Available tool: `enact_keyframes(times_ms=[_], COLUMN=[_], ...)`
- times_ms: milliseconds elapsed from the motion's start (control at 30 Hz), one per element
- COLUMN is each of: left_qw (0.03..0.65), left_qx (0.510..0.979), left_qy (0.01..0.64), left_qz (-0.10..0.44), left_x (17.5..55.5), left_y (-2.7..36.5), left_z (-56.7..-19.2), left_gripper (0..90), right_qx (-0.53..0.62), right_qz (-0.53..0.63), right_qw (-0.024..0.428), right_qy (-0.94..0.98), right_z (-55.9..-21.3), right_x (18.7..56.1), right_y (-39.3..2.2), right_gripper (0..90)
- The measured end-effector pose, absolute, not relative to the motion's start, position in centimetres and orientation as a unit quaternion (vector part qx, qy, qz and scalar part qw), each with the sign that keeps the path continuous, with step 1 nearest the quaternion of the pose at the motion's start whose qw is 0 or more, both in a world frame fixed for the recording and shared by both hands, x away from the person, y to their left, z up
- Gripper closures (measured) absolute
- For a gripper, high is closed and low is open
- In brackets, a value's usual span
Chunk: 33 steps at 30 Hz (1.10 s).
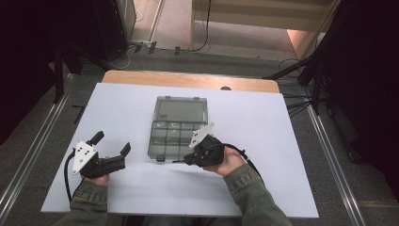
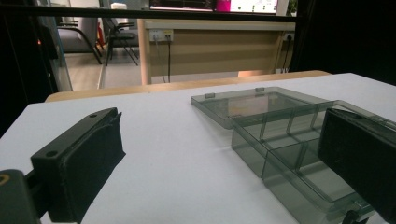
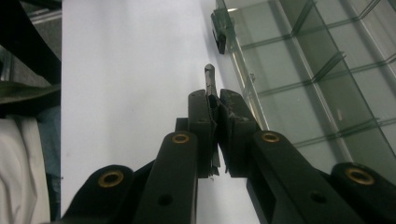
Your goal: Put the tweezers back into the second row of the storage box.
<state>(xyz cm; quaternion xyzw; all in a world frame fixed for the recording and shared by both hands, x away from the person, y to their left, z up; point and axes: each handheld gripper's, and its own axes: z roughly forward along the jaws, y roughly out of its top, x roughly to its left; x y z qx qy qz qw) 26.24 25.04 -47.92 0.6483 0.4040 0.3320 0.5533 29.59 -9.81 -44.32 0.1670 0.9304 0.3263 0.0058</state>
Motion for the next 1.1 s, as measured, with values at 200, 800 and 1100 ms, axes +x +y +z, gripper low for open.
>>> enact_keyframes(times_ms=[200, 800, 1100], left_qw=[0.553, 0.554, 0.554], left_qx=[0.648, 0.648, 0.648], left_qy=[0.405, 0.405, 0.405], left_qz=[0.332, 0.332, 0.331], left_x=[26.2, 26.3, 26.2], left_y=[25.0, 25.1, 25.1], left_z=[-47.9, -47.9, -47.9], left_gripper=[0.0, 0.0, 0.0], right_qx=[0.181, 0.225, 0.250], right_qz=[0.355, 0.427, 0.446], right_qw=[0.009, 0.019, 0.005], right_qy=[0.917, 0.876, 0.860], right_z=[-44.0, -43.9, -44.3], right_x=[30.0, 31.1, 32.0], right_y=[-10.4, -11.4, -11.7], right_gripper=[85.8, 85.8, 85.8])
